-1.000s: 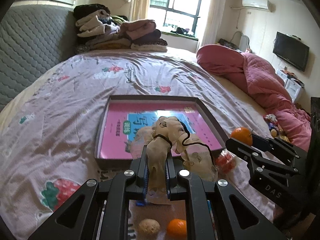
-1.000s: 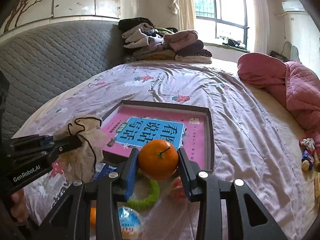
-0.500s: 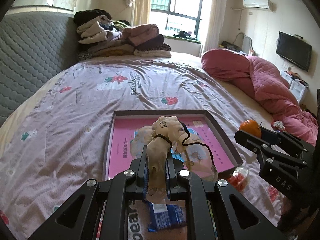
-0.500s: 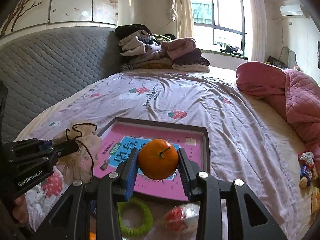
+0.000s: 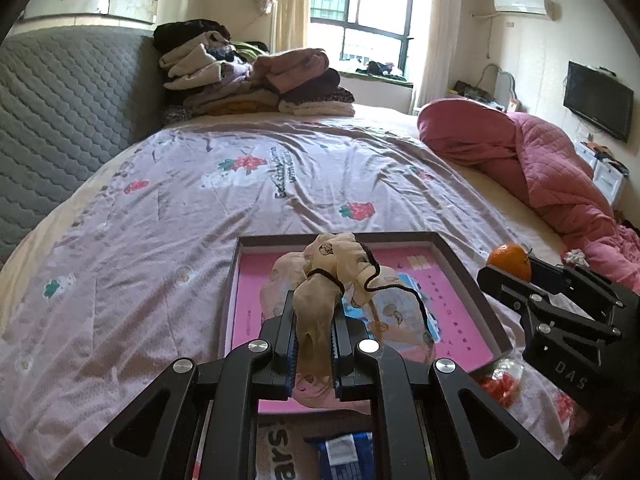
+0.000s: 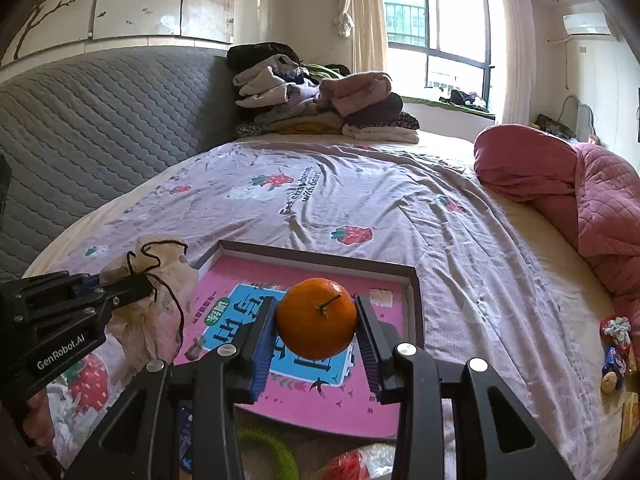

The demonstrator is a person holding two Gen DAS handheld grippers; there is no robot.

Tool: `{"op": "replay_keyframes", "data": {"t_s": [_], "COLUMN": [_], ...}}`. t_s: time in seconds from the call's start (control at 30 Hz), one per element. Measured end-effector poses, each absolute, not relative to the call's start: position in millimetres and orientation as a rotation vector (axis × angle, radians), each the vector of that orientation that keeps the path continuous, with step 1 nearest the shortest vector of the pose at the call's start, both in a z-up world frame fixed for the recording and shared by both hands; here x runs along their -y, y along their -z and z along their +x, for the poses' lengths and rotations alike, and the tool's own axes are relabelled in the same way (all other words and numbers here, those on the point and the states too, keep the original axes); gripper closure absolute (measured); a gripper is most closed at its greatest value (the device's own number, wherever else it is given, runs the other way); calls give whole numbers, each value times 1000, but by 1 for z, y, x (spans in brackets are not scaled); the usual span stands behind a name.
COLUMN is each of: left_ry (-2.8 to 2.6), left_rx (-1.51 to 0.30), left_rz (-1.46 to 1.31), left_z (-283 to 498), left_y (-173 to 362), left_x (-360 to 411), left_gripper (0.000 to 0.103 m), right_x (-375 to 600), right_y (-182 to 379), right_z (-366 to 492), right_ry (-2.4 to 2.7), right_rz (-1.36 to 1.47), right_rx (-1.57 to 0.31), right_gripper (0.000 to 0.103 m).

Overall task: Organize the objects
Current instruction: 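Carry the mesh bag and orange into the tray and open both tools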

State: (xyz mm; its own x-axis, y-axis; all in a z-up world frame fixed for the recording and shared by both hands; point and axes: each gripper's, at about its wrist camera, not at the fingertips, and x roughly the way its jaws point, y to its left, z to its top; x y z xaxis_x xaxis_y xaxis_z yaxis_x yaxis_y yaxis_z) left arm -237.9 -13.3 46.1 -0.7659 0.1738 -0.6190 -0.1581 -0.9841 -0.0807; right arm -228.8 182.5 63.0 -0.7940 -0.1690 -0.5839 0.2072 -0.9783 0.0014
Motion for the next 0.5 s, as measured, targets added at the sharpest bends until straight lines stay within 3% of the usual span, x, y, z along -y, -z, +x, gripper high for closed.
{"op": "replay_keyframes", "data": {"t_s": [0.5], "left_ry": [-2764], "left_rx": [13], "left_rz": [-1102], "left_z": [-279], "left_y": [-18], "left_x": [8], "left_gripper": [91], "right_x": [-183], "right_y": [-37], "right_z": [-265], "right_ry": [2785], "right_rz": [1010], "right_rx": [-127], "right_gripper": [64]}}
